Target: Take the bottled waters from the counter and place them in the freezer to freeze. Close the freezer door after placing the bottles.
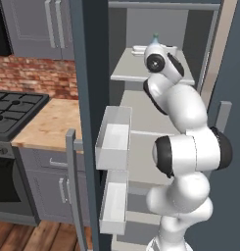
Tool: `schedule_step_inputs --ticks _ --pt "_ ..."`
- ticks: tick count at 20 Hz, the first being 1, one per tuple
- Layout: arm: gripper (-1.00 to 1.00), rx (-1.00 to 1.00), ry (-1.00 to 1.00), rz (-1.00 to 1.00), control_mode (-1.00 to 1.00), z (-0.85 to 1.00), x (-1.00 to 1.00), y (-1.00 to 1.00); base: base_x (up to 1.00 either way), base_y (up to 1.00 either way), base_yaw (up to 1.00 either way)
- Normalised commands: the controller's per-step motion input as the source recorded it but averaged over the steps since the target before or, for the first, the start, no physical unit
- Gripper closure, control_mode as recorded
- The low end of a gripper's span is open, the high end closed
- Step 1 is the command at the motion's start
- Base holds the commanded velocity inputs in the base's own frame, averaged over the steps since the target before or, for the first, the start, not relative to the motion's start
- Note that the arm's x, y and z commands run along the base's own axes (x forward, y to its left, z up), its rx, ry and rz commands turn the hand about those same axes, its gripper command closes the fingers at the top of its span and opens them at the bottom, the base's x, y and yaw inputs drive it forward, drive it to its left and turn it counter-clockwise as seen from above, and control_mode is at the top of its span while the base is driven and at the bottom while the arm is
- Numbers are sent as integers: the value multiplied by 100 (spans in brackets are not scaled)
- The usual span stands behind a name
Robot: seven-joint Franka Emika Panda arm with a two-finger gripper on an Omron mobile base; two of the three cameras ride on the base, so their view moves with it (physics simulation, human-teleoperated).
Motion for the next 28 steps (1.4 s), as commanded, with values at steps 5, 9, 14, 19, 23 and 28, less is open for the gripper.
schedule_step_inputs --ticks 5,9,14,19,23,28 --pt "100 -1 -3 0 -100 -33 40 -2 0 0 0" --pt "100 0 -1 0 -100 -29 30 -8 0 0 0" --pt "100 0 0 0 -100 -28 24 -9 0 0 0" --pt "100 0 0 0 -100 -21 29 -8 0 0 0" --pt "100 0 0 0 -100 -22 22 -9 0 0 0" --pt "100 0 0 0 -100 -17 1 -2 0 0 0"
